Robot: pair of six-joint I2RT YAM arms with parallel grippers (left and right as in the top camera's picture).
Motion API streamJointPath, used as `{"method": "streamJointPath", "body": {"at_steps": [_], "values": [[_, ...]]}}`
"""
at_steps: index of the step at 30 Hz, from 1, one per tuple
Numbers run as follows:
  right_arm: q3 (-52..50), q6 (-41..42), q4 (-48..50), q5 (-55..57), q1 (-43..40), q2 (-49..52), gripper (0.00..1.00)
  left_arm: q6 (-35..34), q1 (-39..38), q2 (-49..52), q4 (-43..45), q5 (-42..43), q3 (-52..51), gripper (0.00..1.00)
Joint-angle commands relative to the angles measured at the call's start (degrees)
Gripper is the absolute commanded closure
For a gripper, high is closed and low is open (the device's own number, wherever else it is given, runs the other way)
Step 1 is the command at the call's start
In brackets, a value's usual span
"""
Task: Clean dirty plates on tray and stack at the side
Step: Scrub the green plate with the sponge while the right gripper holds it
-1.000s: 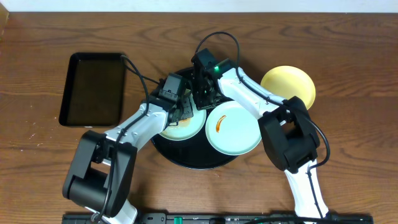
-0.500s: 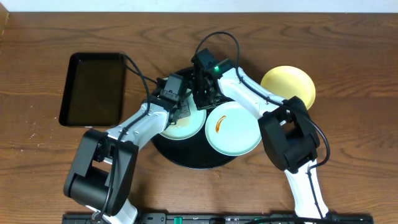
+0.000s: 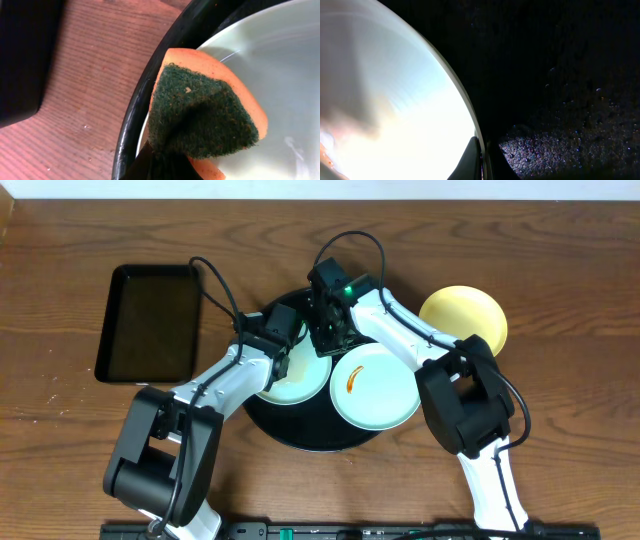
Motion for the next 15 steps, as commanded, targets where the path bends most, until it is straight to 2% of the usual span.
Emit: {"method": "streamJointPath", "body": {"at_steps": [1, 6, 9, 15], "values": [[-0.35, 0.79, -0.70, 5.18, -0.48, 0.42, 0.99, -0.31, 0.63, -1.60, -2.34, -5.68, 0.98, 0.92], [-0.35, 0.79, -0.66, 5.18, -0.48, 0.42, 0.99, -0.35, 0.63, -8.46, -2.56, -4.42, 1.09, 0.92], [-0.35, 0.79, -0.59, 5.18, -0.48, 0.42, 0.99, -0.55, 0.63, -11.63, -1.57, 1.95, 1.09, 0.92], [-0.35, 0.79, -0.50, 5.18, -0.48, 0.42, 0.99, -0.59, 0.63, -11.13, 4.13, 17.44, -0.02, 0.92]]}}
